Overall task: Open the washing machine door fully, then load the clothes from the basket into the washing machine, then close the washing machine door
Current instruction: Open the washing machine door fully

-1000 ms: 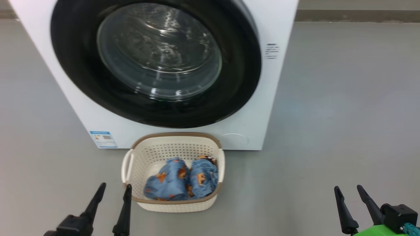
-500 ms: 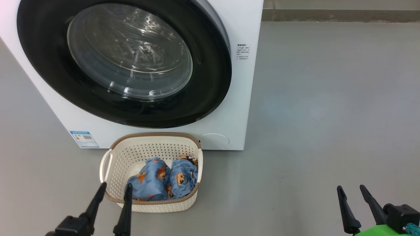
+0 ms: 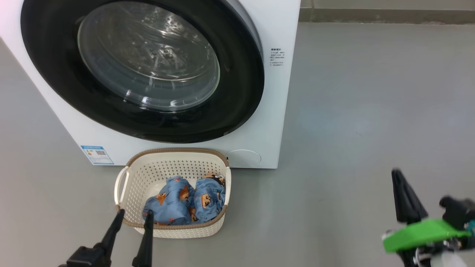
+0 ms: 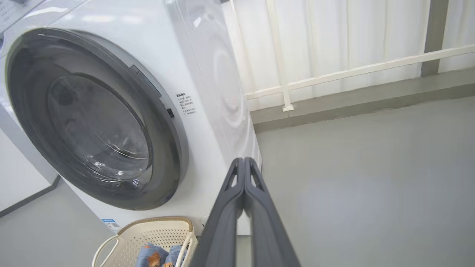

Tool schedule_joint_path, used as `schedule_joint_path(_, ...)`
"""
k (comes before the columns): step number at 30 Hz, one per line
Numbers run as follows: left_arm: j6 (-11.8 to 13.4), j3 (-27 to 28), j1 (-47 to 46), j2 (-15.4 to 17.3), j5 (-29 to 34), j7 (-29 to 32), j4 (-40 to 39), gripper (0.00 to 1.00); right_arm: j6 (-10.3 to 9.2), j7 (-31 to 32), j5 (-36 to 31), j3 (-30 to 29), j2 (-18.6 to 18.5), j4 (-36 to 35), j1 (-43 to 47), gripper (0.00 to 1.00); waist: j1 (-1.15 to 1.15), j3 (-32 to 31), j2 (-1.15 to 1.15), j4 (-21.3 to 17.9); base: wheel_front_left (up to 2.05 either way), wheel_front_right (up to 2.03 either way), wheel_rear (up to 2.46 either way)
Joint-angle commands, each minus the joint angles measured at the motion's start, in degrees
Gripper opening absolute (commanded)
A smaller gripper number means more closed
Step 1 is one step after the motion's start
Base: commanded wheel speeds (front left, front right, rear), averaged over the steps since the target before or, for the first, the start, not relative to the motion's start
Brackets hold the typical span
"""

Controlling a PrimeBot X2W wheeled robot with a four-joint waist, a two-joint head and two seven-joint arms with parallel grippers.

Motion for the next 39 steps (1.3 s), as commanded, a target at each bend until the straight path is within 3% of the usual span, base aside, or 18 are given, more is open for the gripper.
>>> schedule_joint_path(1,-0.1,1.4,-1.9,0.5,-0.3,-0.4,-1.7,1.00,-0.06,-0.7,1.0,1.8,-0.2,-1.7,-3.1,0.00,0.00,0.2,0.00,0.3,0.00,0.00,0.00)
schedule_joint_path(11,-0.1,-1.1,-3.8,0.5,-1.9,-0.4,-1.7,1.00,-0.06,-0.7,11.0,2.3,-1.8,-1.6,-16.9,0.00,0.00,2.8,0.00,3.6,0.00,0.00,0.00)
schedule_joint_path(25,1.3,-7.4,-8.8,0.5,-4.4,-0.4,-1.8,1.00,-0.06,-0.7,22.8,8.0,-10.3,1.9,-36.2,0.00,0.00,9.9,0.00,10.0,0.00,0.00,0.00)
schedule_joint_path(33,2.3,-11.6,-11.0,0.5,-5.1,-0.4,-1.8,1.00,-0.06,-0.5,37.3,14.7,-16.0,9.3,-44.2,0.00,0.00,13.8,0.00,14.1,0.00,0.00,0.00)
schedule_joint_path(39,3.1,-14.4,-13.2,0.5,-6.2,-0.4,-2.7,1.00,-0.06,7.1,48.7,21.4,-21.1,13.2,-49.3,0.00,0.00,17.2,0.00,16.7,0.00,0.00,0.00)
